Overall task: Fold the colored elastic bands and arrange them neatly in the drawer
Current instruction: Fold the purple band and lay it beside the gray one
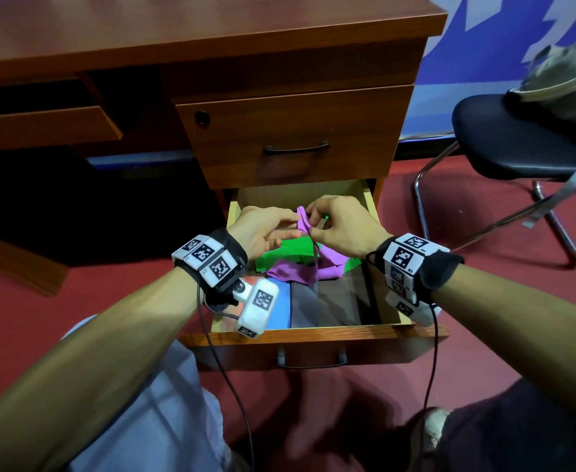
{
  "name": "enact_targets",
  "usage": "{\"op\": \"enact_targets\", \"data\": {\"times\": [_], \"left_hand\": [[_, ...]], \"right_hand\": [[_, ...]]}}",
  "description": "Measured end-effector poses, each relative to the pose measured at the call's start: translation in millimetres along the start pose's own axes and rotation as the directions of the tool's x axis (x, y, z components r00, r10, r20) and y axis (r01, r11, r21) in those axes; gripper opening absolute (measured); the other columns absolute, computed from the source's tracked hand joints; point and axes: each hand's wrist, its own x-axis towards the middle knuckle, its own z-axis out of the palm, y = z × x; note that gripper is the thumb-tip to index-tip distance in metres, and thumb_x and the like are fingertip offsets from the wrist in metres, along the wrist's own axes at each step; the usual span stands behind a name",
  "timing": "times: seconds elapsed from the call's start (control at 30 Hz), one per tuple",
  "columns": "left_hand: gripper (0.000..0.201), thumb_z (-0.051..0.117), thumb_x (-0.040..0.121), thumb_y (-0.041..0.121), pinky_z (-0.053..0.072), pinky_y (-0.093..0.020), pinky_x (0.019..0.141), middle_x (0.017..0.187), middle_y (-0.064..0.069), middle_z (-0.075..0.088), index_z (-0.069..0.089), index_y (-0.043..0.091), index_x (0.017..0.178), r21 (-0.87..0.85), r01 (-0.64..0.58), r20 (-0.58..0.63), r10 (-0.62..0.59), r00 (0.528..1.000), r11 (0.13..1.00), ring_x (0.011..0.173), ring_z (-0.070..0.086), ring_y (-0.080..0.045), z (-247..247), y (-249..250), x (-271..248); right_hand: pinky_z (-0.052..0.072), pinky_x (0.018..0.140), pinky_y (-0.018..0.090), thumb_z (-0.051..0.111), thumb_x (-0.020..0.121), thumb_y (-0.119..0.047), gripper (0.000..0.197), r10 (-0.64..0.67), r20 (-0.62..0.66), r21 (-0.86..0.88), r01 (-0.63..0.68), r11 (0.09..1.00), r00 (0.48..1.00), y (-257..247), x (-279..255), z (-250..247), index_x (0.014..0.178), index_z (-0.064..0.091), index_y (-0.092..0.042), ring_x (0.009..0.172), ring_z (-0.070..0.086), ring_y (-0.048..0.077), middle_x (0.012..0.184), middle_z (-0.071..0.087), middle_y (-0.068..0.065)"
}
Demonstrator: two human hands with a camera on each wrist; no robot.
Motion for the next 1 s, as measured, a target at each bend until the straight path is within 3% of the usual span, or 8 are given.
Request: {"op": "enact_targets", "data": {"times": [0.2,0.43,0.6,1.0], "left_hand": [[0.014,0.073,0.092,0.009,0.034,-0.013,0.032,0.057,-0.002,0.072,0.07,0.007,0.078,0.017,-0.018,0.004,0.018,1.0,1.0,0.043,0.066,-0.006,1.5,0.5,-2.2],[0.005,0.076,0.09,0.012,0.035,-0.012,0.033,0.063,-0.004,0.074,0.075,0.008,0.091,0.02,-0.026,0.001,0.026,1.0,0.999,0.047,0.067,-0.004,1.5,-0.6,-2.5],[0.01,0.072,0.093,0.01,0.033,-0.012,0.033,0.055,-0.002,0.071,0.071,0.008,0.083,0.0,-0.046,-0.005,0.046,0.999,0.999,0.041,0.064,-0.004,1.2,1.2,-3.8],[0.004,0.074,0.092,0.01,0.034,-0.012,0.034,0.055,-0.002,0.071,0.074,0.01,0.087,-0.024,-0.049,-0.024,0.048,0.999,0.999,0.04,0.062,-0.002,3.4,-1.7,-1.0]], "right_hand": [[0.054,0.08,0.04,0.062,0.073,-0.025,0.007,-0.059,0.0,0.01,0.059,0.998,0.998,-5.3,-2.0,-1.1,0.072,0.055,-0.026,0.092,0.064,0.022,0.101,0.067,0.002],[0.054,0.078,0.039,0.063,0.074,-0.029,0.006,-0.067,-0.01,0.017,0.067,0.998,0.998,-4.4,-0.1,-1.4,0.075,0.059,-0.025,0.088,0.064,0.02,0.099,0.067,0.0],[0.055,0.082,0.039,0.066,0.077,-0.024,0.01,-0.038,-0.051,0.028,0.039,0.999,0.998,-1.3,2.8,-0.6,0.074,0.059,-0.03,0.091,0.065,0.017,0.1,0.068,-0.002],[0.054,0.08,0.04,0.07,0.08,-0.024,0.011,-0.104,-0.062,0.015,0.105,0.994,0.993,1.7,4.0,3.6,0.076,0.06,-0.024,0.09,0.063,0.019,0.099,0.066,-0.001]]}}
